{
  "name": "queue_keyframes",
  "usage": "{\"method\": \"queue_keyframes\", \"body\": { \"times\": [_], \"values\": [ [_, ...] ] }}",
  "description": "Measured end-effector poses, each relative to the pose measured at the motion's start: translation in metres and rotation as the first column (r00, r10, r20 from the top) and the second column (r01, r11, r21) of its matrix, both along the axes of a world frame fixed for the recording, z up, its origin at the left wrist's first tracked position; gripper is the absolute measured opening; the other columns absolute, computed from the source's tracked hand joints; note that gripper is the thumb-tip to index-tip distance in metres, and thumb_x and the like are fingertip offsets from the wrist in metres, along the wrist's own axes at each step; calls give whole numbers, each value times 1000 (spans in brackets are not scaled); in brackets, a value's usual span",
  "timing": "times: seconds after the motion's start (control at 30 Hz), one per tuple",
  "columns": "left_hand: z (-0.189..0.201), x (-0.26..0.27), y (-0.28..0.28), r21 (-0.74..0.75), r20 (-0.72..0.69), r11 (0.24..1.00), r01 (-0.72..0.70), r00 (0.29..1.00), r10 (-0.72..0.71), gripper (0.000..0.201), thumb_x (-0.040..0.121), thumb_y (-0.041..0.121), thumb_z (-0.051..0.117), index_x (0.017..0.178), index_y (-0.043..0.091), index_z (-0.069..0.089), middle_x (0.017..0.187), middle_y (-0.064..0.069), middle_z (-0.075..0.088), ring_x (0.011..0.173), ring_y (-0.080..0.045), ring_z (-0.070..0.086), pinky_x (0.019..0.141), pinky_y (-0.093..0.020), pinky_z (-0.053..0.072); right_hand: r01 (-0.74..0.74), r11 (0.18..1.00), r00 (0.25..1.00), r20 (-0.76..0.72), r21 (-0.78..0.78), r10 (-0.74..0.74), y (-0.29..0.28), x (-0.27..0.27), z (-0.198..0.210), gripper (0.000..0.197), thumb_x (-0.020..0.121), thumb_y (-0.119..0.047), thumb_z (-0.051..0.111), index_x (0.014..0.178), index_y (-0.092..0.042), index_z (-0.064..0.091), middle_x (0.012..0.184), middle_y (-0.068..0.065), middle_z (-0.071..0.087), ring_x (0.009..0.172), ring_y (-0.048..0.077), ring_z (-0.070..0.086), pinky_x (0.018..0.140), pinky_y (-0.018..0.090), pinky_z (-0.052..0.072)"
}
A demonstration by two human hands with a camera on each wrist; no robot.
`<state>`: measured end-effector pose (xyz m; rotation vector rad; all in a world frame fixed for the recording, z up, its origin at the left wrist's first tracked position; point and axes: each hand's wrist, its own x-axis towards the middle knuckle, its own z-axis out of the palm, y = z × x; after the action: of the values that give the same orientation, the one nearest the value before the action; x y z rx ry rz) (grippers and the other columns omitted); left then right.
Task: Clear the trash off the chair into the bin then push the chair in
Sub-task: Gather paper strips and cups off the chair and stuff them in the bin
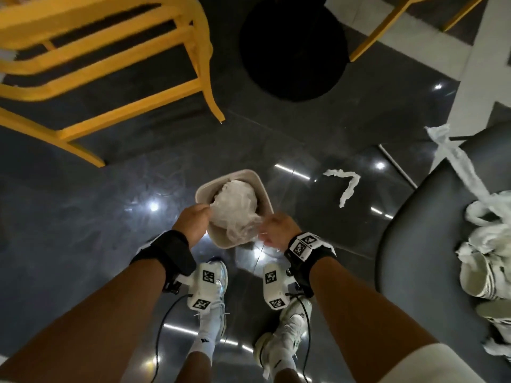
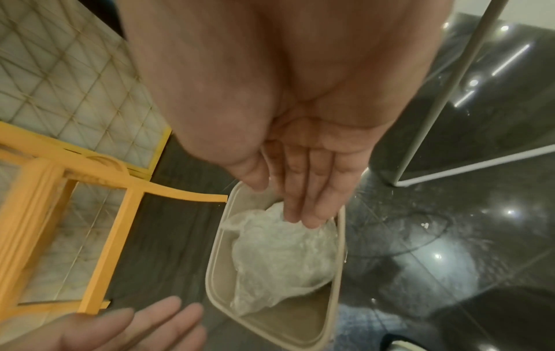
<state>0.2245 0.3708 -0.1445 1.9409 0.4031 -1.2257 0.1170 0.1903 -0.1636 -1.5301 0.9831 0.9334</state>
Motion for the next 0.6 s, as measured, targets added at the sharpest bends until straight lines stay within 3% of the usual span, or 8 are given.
{"method": "queue_keyframes", "body": {
  "times": [0.1,0.2,0.27,0.33,0.43,0.53,0.6],
  "values": [
    [3,5,-5,30,-8,998,51,999,-50,19,69,31,52,79,17,61,109,-25,67,107,-39,63,95,-56,49,105,989,994,5,-107,-105,-17,-7,1,29,95,-15,56,117,2,65,119,25,68,113,41,65,100,49,53],
    [0,12,-13,23,19,989,149,989,-149,9,70,24,56,69,21,64,94,-25,69,92,-38,66,89,-59,51,147,983,989,24,-106,-146,-37,-8,10,29,93,-12,55,114,3,67,117,25,69,95,33,68,95,46,54],
    [6,18,-23,3,31,979,202,979,-202,9,67,24,57,65,24,66,86,-23,68,85,-35,65,89,-60,51,200,974,979,54,-108,-195,-51,-7,19,29,94,-9,54,116,6,66,118,27,68,92,30,67,93,45,55],
    [28,25,-44,-19,71,963,269,961,-267,10,70,23,57,74,20,65,92,-22,72,93,-37,69,89,-55,52,242,962,969,74,-125,-235,-67,-8,24,29,94,-9,54,115,5,66,116,26,69,87,25,64,91,43,56],
    [24,36,-66,19,137,942,335,933,-334,21,84,21,55,100,15,68,97,-14,71,92,-33,69,88,-50,56,332,934,942,103,-135,-320,-96,-8,21,29,94,-12,52,114,3,67,115,23,70,86,22,63,91,44,57],
    [-13,44,-69,72,114,910,409,903,-415,27,65,45,58,88,36,69,96,-16,74,95,-39,70,85,-55,54,404,902,914,96,-153,-394,-133,-4,-1,28,95,-13,52,114,1,67,114,22,71,87,24,67,91,43,59],
    [-47,50,-66,113,84,888,446,886,-456,31,56,53,57,83,42,69,87,-15,76,89,-40,71,80,-51,54,411,883,911,76,-226,-405,-163,-4,-27,30,95,-15,51,117,-1,66,118,20,70,100,30,69,95,42,57]
  ]
}}
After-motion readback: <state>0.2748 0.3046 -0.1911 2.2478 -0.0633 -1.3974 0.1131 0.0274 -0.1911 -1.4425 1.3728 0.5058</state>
